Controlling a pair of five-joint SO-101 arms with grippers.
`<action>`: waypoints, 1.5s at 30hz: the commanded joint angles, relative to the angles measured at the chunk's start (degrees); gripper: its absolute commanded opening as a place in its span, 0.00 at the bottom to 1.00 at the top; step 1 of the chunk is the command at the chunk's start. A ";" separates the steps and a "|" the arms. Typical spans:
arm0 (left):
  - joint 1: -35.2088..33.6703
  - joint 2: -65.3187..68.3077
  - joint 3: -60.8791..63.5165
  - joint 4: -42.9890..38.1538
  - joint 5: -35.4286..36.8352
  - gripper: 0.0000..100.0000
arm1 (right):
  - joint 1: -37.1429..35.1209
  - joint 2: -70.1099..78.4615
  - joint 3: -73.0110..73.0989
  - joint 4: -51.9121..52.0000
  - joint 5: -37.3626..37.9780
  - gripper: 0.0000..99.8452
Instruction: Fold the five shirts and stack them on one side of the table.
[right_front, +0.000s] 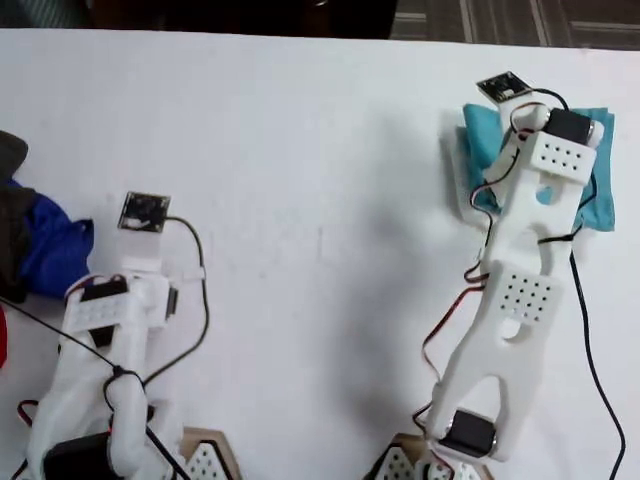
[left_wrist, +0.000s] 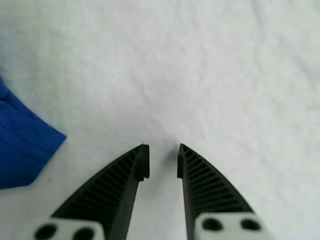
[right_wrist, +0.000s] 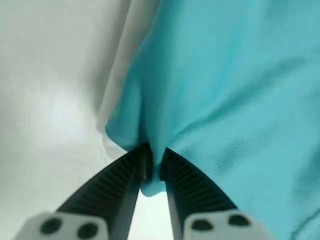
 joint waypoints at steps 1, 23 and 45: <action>-0.09 -1.76 -0.22 -0.97 0.09 0.12 | 0.22 -6.90 -0.18 1.36 0.62 0.03; -0.09 -1.76 -0.22 -0.97 0.09 0.12 | -5.23 -15.43 16.44 1.19 2.29 0.03; -0.09 -1.76 -0.22 -0.97 0.09 0.12 | 7.25 -22.20 6.07 -0.66 -7.21 0.16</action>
